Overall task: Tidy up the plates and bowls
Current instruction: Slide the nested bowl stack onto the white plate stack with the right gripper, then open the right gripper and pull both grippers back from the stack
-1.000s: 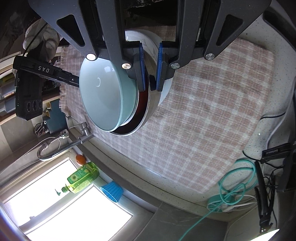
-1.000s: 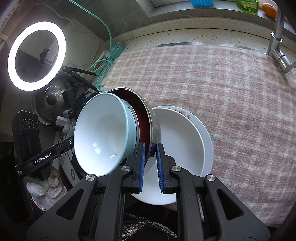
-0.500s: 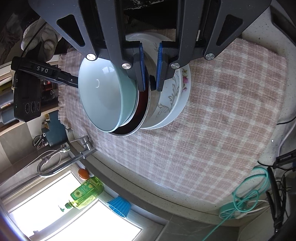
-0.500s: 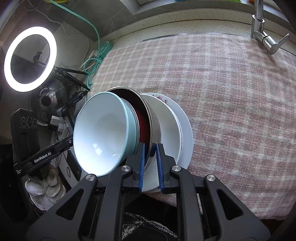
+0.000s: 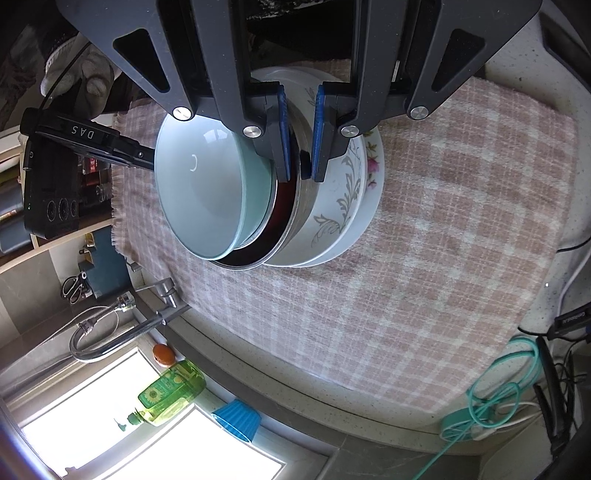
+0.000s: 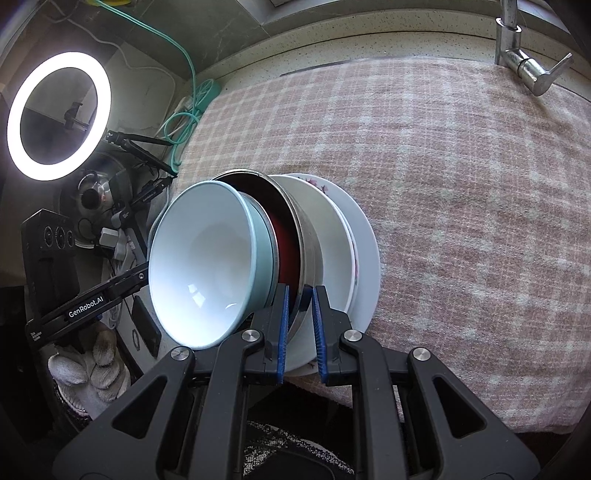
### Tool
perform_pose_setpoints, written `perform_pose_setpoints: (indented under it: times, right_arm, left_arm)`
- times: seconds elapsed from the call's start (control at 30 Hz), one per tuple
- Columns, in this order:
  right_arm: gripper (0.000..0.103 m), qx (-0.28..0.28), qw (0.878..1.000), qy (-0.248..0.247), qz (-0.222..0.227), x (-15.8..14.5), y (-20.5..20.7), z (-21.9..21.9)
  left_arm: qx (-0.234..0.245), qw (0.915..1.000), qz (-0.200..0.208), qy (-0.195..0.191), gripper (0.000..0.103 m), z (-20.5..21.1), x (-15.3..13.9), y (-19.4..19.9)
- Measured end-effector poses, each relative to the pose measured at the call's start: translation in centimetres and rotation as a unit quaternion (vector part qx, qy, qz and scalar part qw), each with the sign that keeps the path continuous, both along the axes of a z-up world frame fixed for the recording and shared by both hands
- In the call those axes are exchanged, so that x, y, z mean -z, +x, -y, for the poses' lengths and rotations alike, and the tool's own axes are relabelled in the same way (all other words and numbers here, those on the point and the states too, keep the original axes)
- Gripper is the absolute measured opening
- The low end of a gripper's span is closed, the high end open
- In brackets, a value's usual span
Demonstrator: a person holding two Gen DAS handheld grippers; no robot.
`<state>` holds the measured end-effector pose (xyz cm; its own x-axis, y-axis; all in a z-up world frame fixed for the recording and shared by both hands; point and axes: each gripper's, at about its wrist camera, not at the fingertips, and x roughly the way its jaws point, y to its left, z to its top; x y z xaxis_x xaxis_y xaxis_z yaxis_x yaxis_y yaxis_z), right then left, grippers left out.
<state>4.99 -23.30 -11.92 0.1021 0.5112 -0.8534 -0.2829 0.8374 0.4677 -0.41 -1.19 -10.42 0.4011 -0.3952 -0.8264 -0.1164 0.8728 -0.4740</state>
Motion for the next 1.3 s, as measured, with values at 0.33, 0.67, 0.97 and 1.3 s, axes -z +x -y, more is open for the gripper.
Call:
perform_pose_setpoints:
  times: [0.33, 0.67, 0.97, 1.3]
  right_arm:
    - [0.014, -0.004, 1.0, -0.009, 0.012, -0.4, -0.2, -0.3]
    - [0.017, -0.001, 0.999, -0.018, 0.042, -1.8, -0.9, 0.4]
    - [0.018, -0.003, 0.995, -0.036, 0.089, -3.2, -3.1, 0.9]
    - [0.037, -0.015, 0.983, -0.06, 0.171, -5.9, -6.7, 0.2]
  left_arm:
    - [0.001, 0.9999, 0.008, 0.006, 0.008, -0.2, -0.5, -0.2]
    - [-0.003, 0.9996, 0.017, 0.024, 0.008, -0.1, -1.1, -1.1]
    - [-0.004, 0.9961, 0.055, 0.069, 0.011, 0.7, -3.0, -3.2]
    - [0.008, 0.9863, 0.107, 0.125, 0.026, 3.6, -5.4, -5.4]
